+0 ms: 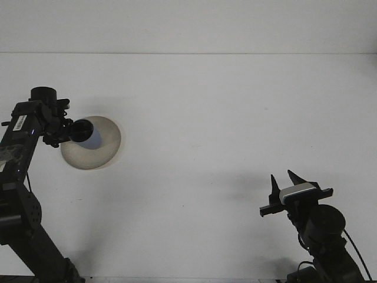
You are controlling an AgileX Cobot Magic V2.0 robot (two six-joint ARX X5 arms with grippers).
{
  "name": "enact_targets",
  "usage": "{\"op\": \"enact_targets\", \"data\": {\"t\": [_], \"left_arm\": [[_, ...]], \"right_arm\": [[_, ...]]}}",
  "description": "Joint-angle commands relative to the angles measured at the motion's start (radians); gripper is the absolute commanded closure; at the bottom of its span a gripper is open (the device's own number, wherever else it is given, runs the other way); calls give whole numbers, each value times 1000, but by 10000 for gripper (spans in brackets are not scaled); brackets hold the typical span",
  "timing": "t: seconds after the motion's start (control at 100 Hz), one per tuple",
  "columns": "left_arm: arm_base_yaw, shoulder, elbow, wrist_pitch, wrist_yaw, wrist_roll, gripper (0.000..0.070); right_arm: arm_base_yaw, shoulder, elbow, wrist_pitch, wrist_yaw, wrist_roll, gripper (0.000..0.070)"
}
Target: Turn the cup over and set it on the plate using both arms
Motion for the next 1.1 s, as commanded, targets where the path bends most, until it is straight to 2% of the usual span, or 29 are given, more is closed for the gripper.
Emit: {"op": "enact_targets", "data": {"t": [0.0, 0.28, 0.45, 0.51, 0.57, 0.66, 0.77, 0.79, 0.85, 0.93, 1.0, 1.09], "left_arm": [[7, -1, 43, -13, 7, 1, 130], [32, -208, 134, -40, 36, -22, 131], [35, -405, 134, -36, 36, -34, 141], [34, -467, 134, -38, 51, -49, 194], [29, -521, 132, -46, 118, -51, 271], [-2, -589, 110, -56, 209, -42, 448], [-89, -688, -18, -14, 216, 10, 665], [-107, -710, -55, 3, 215, 20, 699], [-163, -780, -182, 78, 202, 41, 685], [-220, -887, -375, 214, 153, 62, 685], [-244, -992, -550, 358, 117, 64, 685], [-244, -1136, -772, 557, 106, 63, 685]], "right_arm": [[2, 4, 5, 7, 0, 10, 382], [2, 4, 5, -9, 2, 10, 382], [2, 3, 5, -9, 39, 12, 382], [2, 3, 5, -9, 55, 19, 382], [0, 3, 5, -9, 61, 22, 383], [-9, 3, 4, -5, 61, 34, 384], [-30, -2, -7, 4, 60, 58, 386], [-36, -7, -11, 6, 60, 63, 399], [-50, -24, -25, 19, 58, 74, 491], [-66, -61, -43, 46, 58, 102, 700], [-77, -102, -60, 78, 55, 132, 700], [-86, -143, -71, 113, 55, 159, 700]]}}
